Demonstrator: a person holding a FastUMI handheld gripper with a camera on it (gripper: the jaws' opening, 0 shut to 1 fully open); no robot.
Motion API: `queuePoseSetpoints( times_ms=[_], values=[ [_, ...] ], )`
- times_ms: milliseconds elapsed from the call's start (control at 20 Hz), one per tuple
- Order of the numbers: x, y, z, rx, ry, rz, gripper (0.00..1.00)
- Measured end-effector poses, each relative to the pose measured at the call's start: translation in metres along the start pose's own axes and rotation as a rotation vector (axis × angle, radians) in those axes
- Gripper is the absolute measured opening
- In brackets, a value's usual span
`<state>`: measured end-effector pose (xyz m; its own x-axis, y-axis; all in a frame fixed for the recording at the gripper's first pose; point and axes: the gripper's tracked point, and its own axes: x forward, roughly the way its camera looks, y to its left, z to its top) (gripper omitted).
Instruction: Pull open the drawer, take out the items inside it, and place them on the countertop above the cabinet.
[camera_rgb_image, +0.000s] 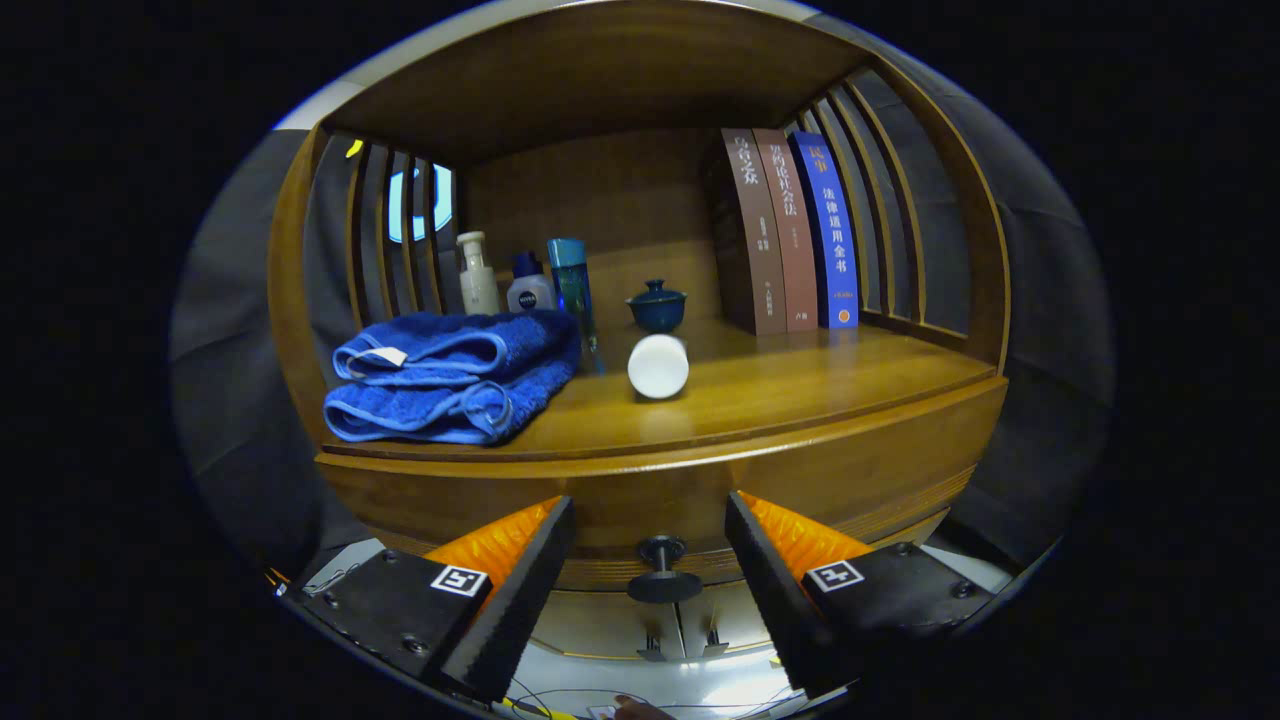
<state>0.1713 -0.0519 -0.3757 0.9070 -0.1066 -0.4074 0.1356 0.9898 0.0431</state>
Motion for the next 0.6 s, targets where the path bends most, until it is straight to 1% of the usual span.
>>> queuePoseSetpoints(
  times_ms=[200,350,500,600],
  values=[
    [-0.029,0.002,0.035,0.000,-0.056,0.004,1.00],
    [-0.059,0.006,0.075,-0.002,-0.127,0.019,0.99],
    [-0.099,0.011,0.125,-0.033,-0.218,0.028,0.99],
    [-0.124,0.017,0.149,-0.055,-0.264,0.037,0.99]
  ],
)
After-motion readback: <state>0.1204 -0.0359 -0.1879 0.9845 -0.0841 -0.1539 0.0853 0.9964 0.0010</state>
